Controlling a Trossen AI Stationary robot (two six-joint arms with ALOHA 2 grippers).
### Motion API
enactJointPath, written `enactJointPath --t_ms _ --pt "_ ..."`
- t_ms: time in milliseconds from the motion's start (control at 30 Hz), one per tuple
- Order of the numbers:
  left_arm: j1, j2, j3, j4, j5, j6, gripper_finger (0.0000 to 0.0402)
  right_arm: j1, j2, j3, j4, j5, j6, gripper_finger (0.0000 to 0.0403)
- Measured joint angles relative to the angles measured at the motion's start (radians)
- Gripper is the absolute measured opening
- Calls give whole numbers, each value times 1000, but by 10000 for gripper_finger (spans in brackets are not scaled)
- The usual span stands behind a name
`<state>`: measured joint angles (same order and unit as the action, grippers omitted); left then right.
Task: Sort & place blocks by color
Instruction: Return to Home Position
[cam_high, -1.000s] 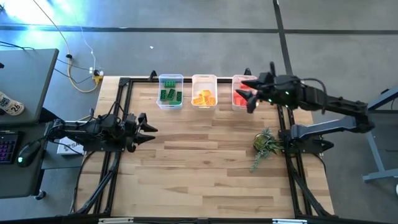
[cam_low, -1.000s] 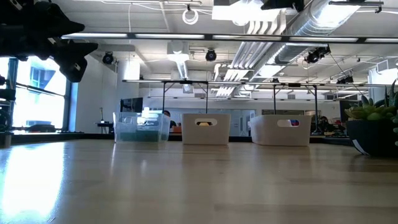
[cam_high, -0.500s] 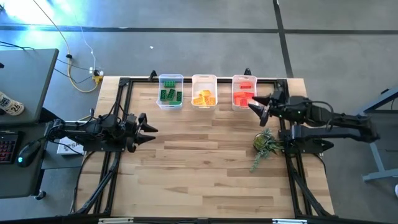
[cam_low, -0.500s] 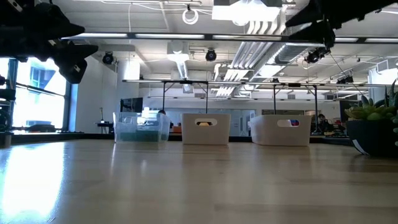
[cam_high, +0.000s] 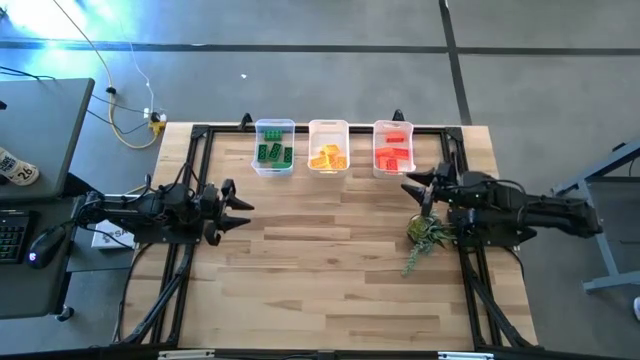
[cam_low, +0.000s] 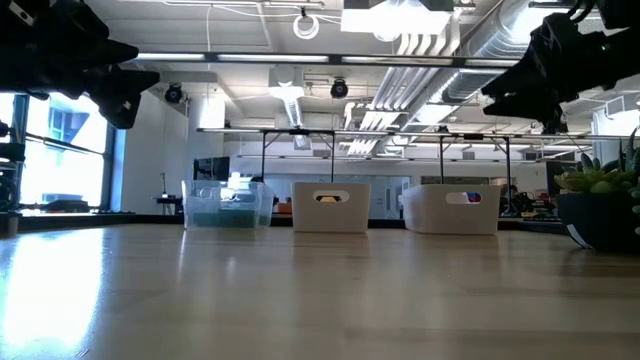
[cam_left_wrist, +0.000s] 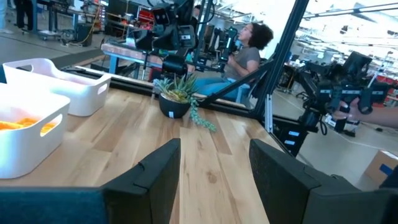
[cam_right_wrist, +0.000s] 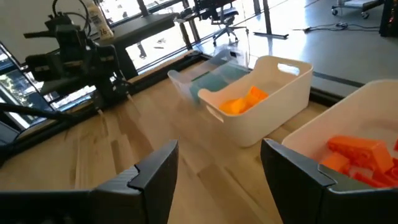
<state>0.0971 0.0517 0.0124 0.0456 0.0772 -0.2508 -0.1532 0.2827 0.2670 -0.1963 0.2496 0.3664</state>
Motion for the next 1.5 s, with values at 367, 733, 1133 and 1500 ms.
enactJointPath --t_ms 367,733,1133,1500 --pt "0 0 0 -5 -3 -7 181 0 -141 -124 -1 -134 -11 215" --pt "0 1 0 -4 -3 -7 181 1 -213 -186 6 -164 -51 215" --pt "0 1 0 -4 -3 -7 181 2 -183 -186 0 -149 -56 215" --pt "0 1 0 -4 -2 -7 181 2 -183 -186 -2 -153 151 215"
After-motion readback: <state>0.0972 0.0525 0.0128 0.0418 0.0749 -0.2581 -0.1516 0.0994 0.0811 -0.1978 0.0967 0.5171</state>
